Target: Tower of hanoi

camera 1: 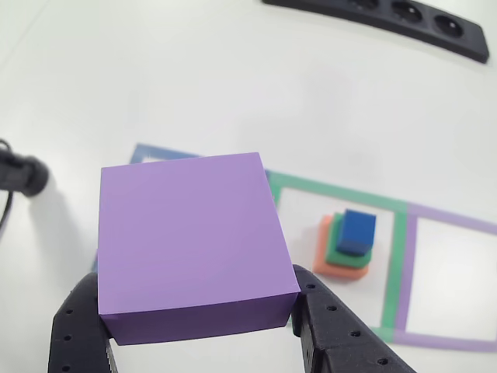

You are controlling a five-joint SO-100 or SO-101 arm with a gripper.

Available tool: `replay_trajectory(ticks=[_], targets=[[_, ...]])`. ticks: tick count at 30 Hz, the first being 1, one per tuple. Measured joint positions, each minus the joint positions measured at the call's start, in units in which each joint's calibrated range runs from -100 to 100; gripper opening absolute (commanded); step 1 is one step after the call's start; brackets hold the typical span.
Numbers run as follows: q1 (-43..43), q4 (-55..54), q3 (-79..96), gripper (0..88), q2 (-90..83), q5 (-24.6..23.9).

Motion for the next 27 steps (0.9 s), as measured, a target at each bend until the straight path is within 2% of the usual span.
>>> replay_trajectory(ticks=[8, 15, 20, 27], targets=[[0.5, -31.6, 30.9, 9.5, 1.3, -0.2], [-0.3, -61.0, 49.9, 9.9, 11.4, -0.4], [-2.5, -78.3, 56.6, 10.2, 20.2, -0.4], [-4.6, -96.6, 57.2, 10.0, 34.9, -0.6]])
